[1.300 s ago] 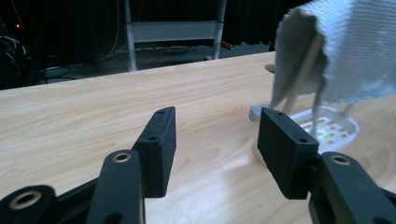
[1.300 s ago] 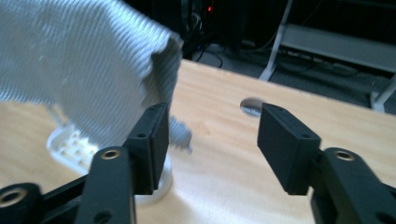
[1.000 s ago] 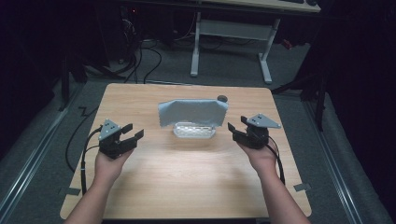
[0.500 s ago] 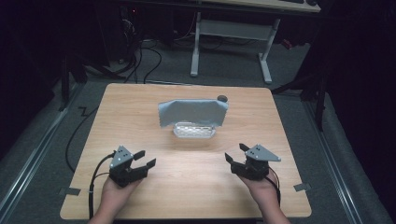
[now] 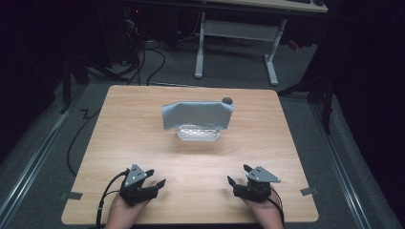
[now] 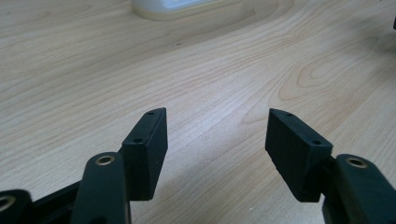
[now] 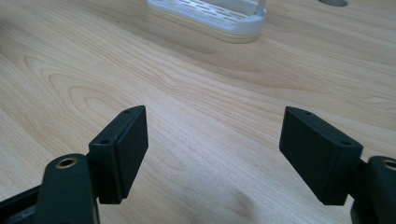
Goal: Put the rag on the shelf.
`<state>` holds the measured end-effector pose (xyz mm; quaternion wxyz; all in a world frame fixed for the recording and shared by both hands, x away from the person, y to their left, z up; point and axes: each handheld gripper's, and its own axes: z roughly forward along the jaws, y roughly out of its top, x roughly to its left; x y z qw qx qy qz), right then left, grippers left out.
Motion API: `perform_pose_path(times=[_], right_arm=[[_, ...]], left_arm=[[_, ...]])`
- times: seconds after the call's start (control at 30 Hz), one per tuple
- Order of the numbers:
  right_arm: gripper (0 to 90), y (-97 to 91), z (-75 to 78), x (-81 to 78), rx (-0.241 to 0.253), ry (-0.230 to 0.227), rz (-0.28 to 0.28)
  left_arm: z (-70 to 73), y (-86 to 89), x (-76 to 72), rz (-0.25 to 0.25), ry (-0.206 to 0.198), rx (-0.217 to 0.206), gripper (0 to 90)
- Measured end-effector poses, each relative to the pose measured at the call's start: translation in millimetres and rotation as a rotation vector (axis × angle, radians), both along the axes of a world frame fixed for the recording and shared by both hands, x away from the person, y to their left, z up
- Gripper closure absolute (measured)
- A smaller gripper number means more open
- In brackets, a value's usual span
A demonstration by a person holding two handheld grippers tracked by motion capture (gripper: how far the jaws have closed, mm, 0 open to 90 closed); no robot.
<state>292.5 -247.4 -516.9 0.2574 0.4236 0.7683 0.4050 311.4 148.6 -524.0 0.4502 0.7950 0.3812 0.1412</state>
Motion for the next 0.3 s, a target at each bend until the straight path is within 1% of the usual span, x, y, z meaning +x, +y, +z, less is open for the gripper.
perform_pose_path(times=[0.07,0.17,0.3], right_arm=[[23.9,1.0,-0.6,0.4,0.0,0.001,0.009],[23.9,0.5,-1.5,0.2,0.001,0.001,0.014],[24.1,-0.2,-2.3,0.8,-0.004,0.002,0.009]], left_arm=[[-1.2,0.3,0.0,0.0,0.005,0.008,39.2],[-1.7,1.5,0.3,0.008,0.001,0.018,38.8],[-2.6,4.1,2.2,0.01,0.012,0.015,38.8]])
